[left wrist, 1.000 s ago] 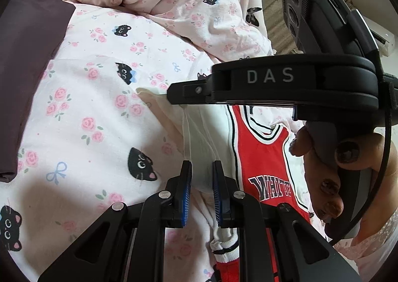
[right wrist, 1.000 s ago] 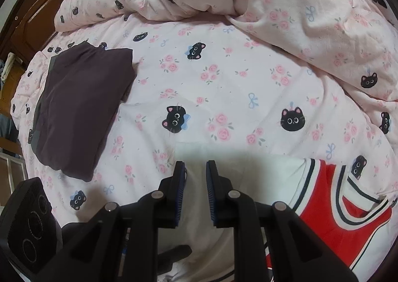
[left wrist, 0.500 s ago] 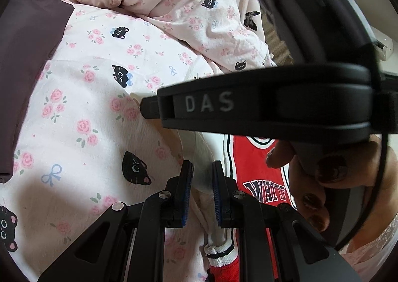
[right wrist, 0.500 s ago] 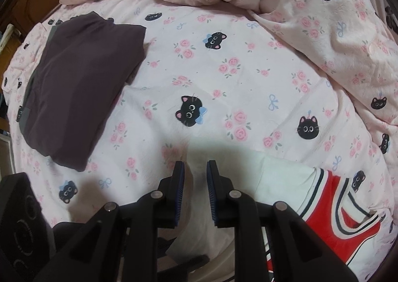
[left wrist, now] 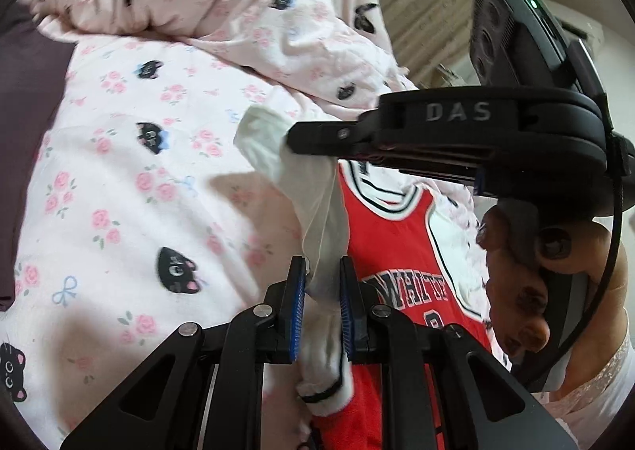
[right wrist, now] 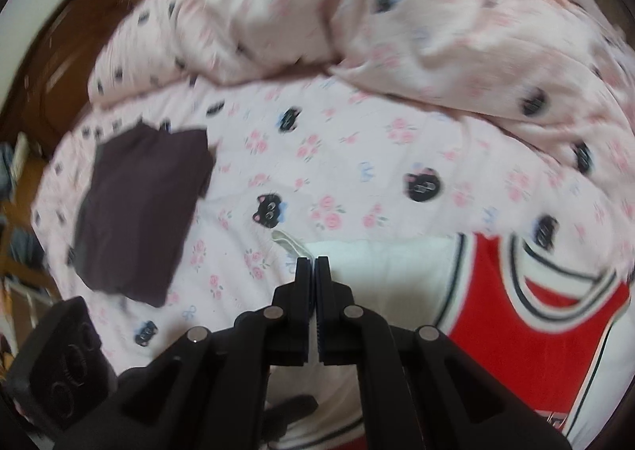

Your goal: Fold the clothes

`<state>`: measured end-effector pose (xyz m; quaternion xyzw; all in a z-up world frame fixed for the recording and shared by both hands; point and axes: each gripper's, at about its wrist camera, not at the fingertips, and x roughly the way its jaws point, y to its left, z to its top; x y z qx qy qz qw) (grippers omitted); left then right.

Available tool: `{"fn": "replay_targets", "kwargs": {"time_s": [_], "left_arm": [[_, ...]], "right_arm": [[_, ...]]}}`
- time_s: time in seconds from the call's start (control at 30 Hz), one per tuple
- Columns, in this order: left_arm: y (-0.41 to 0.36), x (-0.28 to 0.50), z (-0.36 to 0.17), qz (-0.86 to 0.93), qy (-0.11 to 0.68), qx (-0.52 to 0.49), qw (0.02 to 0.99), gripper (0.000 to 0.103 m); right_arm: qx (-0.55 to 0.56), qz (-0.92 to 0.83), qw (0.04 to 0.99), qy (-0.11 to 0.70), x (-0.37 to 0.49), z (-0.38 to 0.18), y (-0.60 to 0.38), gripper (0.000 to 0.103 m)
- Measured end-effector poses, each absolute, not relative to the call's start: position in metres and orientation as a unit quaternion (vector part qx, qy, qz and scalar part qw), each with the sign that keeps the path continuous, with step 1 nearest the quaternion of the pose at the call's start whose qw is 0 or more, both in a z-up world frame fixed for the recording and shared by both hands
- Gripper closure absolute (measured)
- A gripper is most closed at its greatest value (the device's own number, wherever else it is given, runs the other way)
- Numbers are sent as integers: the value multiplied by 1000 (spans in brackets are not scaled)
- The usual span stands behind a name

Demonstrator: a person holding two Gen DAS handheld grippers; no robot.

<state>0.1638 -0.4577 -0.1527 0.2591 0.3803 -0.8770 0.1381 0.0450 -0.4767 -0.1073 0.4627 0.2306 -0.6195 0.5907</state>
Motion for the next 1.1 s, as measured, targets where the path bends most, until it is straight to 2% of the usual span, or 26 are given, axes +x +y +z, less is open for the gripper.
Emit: {"fn": "replay_targets", "kwargs": {"time_s": [0.27, 0.6, 0.83, 0.97, 1.0, 1.1], "left_arm": [[-424, 148, -140, -899, 307, 296, 105, 89], [-399, 126, -145, -897, 257, 352, 71, 89], [-393, 121, -147, -892, 248, 376, 37, 89], [-398, 126, -141, -897, 257, 358, 35, 88], [-401, 127, -139, -899, 259, 349, 47, 88], [-410, 131, -136, -903, 258, 331, 95, 88]], "right_arm": [[481, -667, 561, 98, 1, -99, -414, 100], [534, -691, 483, -67, -45, -140, -335, 100], [554, -692, 455, -89, -57, -165, -315, 100], [569, -687, 443, -88, -63, -179, -315, 99], [575, -684, 440, -89, -64, -182, -315, 96], [584, -674, 443, -95, -69, -190, -314, 96]]}}
